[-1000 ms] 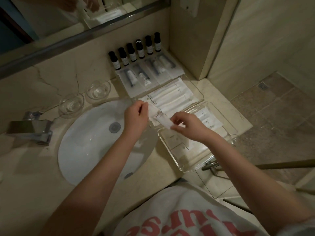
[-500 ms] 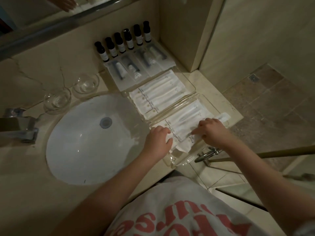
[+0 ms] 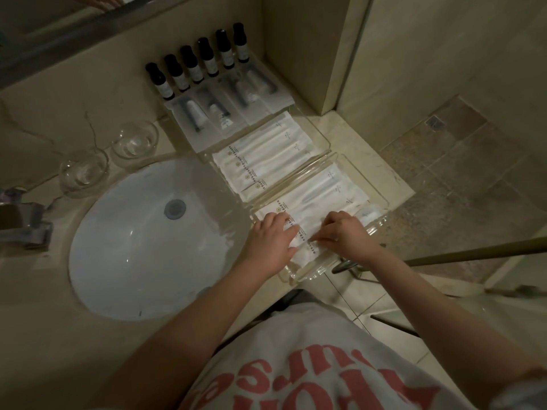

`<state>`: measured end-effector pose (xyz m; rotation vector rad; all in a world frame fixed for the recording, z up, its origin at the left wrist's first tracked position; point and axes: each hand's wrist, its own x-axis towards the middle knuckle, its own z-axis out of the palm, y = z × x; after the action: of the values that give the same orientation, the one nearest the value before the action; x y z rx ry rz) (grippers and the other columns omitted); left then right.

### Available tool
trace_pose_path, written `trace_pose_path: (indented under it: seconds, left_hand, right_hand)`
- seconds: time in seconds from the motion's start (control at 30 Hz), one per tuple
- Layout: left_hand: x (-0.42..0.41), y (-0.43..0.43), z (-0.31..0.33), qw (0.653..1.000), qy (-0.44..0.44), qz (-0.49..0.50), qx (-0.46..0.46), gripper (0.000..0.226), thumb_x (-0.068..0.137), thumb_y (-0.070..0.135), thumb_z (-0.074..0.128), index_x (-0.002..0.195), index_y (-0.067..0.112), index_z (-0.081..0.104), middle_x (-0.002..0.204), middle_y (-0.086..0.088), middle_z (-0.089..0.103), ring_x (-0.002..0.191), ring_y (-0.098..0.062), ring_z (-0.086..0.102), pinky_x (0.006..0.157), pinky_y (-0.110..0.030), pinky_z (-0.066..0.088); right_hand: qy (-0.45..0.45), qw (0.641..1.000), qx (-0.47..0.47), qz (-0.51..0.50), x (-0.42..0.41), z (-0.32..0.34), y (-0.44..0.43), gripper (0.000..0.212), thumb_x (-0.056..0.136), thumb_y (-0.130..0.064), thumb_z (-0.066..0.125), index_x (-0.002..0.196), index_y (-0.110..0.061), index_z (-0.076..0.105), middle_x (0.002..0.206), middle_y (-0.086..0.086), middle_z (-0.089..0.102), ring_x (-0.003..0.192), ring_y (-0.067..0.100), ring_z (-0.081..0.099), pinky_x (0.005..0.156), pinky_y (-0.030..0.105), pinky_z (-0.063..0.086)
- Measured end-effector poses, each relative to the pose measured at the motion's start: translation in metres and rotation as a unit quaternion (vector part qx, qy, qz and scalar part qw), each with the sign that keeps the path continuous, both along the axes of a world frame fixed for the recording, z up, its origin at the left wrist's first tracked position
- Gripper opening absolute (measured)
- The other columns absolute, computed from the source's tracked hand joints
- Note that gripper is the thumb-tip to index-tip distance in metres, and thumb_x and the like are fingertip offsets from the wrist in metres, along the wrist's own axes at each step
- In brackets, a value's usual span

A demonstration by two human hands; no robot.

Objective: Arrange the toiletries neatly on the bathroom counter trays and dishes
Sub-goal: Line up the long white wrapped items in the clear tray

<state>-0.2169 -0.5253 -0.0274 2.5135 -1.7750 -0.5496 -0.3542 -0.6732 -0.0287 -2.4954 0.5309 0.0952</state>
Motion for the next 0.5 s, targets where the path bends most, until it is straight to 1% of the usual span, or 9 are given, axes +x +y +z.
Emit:
trace_pose_path:
  seconds: [0.07,0.13,0.23,0.3,0.4,0.43,0.5]
  left_hand:
    - [0.0,0.001,-0.001,1.0,0.01,0.009,-0.01,0.048,0.089,0.04,0.051,0.135,0.026,0.044,0.144,-0.003,0.034,0.132,-0.024,0.029,0.105,-0.04,0.029]
    - [-0.001,0.003,0.0,0.999,0.018,0.016,-0.027,0.044,0.089,0.039,0.05,0.131,0.024,0.048,0.139,-0.002,0.038,0.128,-0.023,0.032,0.104,-0.039,0.031]
    - [-0.007,0.005,0.001,0.999,0.036,0.016,-0.037,0.036,0.088,0.041,0.049,0.121,0.026,0.053,0.121,0.002,0.047,0.113,-0.021,0.043,0.093,-0.039,0.043]
    - [-0.013,0.004,0.002,0.997,0.074,0.011,-0.022,0.034,0.086,0.044,0.051,0.116,0.028,0.056,0.106,0.004,0.048,0.102,-0.021,0.046,0.084,-0.041,0.048]
    - [-0.02,0.002,0.002,0.993,0.117,-0.007,0.006,0.029,0.087,0.037,0.053,0.113,0.028,0.061,0.09,0.004,0.051,0.091,-0.023,0.05,0.079,-0.044,0.049]
    - [-0.022,0.002,0.002,0.992,0.123,-0.015,0.007,0.028,0.088,0.035,0.052,0.113,0.027,0.062,0.088,0.004,0.052,0.089,-0.023,0.051,0.079,-0.044,0.049]
    - [-0.023,0.0,0.003,0.993,0.113,-0.036,0.001,0.029,0.09,0.029,0.052,0.116,0.025,0.062,0.091,0.002,0.057,0.09,-0.024,0.052,0.082,-0.042,0.048]
  right_hand:
    - [-0.011,1.0,0.025,-0.002,0.001,-0.003,0.005,0.018,0.069,-0.016,0.078,0.086,-0.022,0.076,0.079,0.006,0.061,0.076,0.024,0.056,0.067,0.038,0.049]
    - [-0.027,0.999,0.014,-0.026,-0.002,0.0,0.003,0.019,0.07,-0.015,0.077,0.089,-0.017,0.075,0.082,0.006,0.063,0.079,0.023,0.057,0.069,0.035,0.048]
    - [-0.05,0.992,-0.068,-0.097,-0.012,0.012,-0.013,0.016,0.072,-0.018,0.077,0.087,-0.016,0.073,0.083,0.005,0.064,0.078,0.025,0.057,0.068,0.034,0.047]
    - [-0.014,0.986,-0.121,-0.11,-0.018,0.016,-0.026,0.018,0.071,-0.024,0.077,0.086,-0.016,0.071,0.083,0.005,0.064,0.078,0.026,0.057,0.066,0.034,0.046]
    - [0.088,0.982,-0.148,-0.082,-0.019,0.014,-0.034,0.029,0.073,-0.035,0.074,0.094,-0.016,0.069,0.09,0.005,0.063,0.085,0.026,0.057,0.066,0.031,0.04]
    - [0.1,0.98,-0.153,-0.077,-0.018,0.013,-0.034,0.031,0.074,-0.037,0.073,0.096,-0.015,0.068,0.092,0.005,0.062,0.086,0.025,0.056,0.066,0.03,0.039]
    - [0.098,0.98,-0.151,-0.085,-0.017,0.013,-0.035,0.033,0.073,-0.037,0.073,0.095,-0.013,0.067,0.093,0.006,0.061,0.086,0.026,0.056,0.065,0.03,0.039]
